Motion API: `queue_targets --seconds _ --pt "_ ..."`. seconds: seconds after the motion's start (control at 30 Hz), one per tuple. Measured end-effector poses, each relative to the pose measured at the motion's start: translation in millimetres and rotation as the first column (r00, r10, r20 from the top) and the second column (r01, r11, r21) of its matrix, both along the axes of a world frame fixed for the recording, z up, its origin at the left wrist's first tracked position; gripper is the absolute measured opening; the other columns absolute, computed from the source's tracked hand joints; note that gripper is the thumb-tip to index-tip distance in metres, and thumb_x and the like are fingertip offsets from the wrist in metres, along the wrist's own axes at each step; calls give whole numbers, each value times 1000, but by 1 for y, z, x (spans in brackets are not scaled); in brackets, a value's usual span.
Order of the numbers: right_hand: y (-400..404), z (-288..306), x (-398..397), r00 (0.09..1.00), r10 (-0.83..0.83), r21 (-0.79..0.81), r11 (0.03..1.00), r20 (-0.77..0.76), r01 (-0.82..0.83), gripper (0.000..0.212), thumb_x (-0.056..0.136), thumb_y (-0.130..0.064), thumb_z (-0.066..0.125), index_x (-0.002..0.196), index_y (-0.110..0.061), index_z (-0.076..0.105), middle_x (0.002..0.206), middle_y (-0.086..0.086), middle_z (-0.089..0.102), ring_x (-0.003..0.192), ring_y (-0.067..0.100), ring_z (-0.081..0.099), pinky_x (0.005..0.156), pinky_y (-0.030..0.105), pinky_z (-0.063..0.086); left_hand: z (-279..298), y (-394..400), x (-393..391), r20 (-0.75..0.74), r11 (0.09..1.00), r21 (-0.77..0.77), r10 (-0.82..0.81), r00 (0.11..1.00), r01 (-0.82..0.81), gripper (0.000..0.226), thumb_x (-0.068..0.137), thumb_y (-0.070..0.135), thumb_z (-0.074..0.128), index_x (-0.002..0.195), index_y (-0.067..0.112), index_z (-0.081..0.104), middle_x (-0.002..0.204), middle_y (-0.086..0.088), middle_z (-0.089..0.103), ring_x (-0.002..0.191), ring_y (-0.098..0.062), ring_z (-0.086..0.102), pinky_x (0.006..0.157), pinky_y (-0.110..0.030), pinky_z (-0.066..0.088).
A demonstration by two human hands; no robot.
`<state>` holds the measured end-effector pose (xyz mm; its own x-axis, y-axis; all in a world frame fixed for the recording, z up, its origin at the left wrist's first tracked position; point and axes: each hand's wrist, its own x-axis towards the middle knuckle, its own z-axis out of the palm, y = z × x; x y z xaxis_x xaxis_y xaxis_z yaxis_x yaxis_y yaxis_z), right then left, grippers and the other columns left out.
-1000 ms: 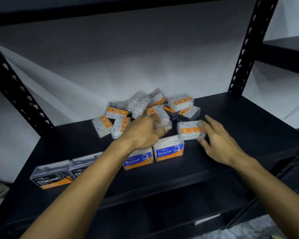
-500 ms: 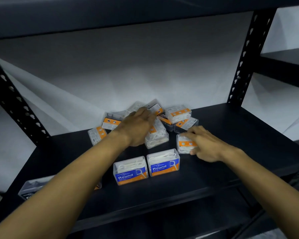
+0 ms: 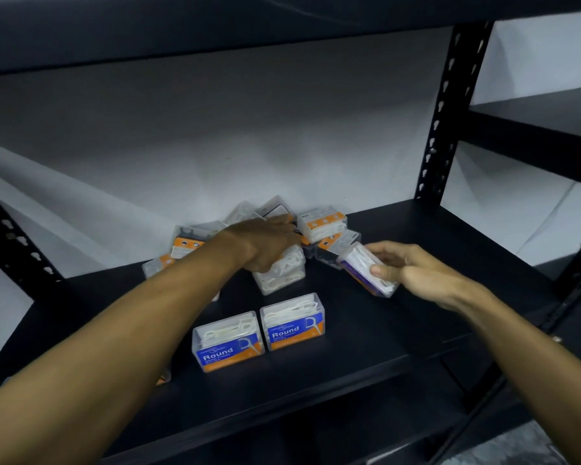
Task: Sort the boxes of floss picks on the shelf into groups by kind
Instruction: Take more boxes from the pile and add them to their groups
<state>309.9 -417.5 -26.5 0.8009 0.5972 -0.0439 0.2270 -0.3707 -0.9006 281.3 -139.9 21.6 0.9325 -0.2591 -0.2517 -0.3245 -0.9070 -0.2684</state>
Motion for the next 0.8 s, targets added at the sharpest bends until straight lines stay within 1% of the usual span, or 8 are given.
queue_targets --seconds 0.13,0.27,0.37,0.43,0.5,0.57,0.67,0.8 --pt "2 2 -3 984 -48 154 985 -171 74 22 96 -17 51 113 -17 65 103 14 72 90 26 68 89 44 53 10 -4 -3 -26 959 -264 101 995 -104 61 82 13 64 138 22 40 129 2 50 112 -22 56 92 -41 51" --pt "5 5 -3 943 -94 259 948 -318 182 31 97 -21 44 116 -4 61 100 20 68 89 32 65 84 47 54 21 -4 -13 -37 795 -586 165 986 -156 48 85 28 66 125 11 48 116 -8 62 104 -25 60 91 -46 51" --pt "8 9 -4 917 -92 306 926 -387 221 38 96 -23 39 118 2 58 104 25 66 89 35 65 79 50 55 23 0 -23 -121 482 -851 206 971 -208 46 93 31 62 136 22 50 125 2 64 115 -15 61 99 -37 49" --pt "10 11 -5 892 -79 330 912 -444 245 43 97 -28 37 120 1 56 107 25 66 94 38 66 80 51 55 24 -2 -33 -264 80 -955 207 942 -285 39 98 21 55 137 16 52 124 -3 67 112 -19 65 94 -34 53" --pt "12 14 -6 864 -46 347 904 -501 249 46 97 -38 36 121 -4 57 111 24 66 102 41 63 82 52 54 24 -2 -41 -369 -263 -909 147 918 -323 35 99 21 48 131 8 55 121 -14 66 111 -30 65 92 -43 54" --pt "15 18 -8 861 -22 350 908 -508 230 47 93 -44 43 120 -8 58 112 23 66 106 42 62 85 53 53 25 -4 -50 -405 -435 -840 104 908 -325 37 98 28 41 123 7 57 114 -18 66 104 -33 66 94 -51 52" --pt "20 23 -13 878 -46 325 918 -476 225 47 79 -32 63 117 -3 61 113 24 66 110 42 60 92 56 50 24 -6 -59 -463 -612 -722 79 883 -323 42 98 35 33 112 7 61 103 -18 70 90 -31 70 83 -48 54" --pt "22 28 -17 881 -56 319 920 -470 228 40 81 -22 63 114 0 60 108 25 68 105 40 64 92 56 50 22 -15 -70 -489 -679 -638 -8 872 -364 54 94 44 36 116 2 63 109 -23 69 84 -32 70 69 -38 56"
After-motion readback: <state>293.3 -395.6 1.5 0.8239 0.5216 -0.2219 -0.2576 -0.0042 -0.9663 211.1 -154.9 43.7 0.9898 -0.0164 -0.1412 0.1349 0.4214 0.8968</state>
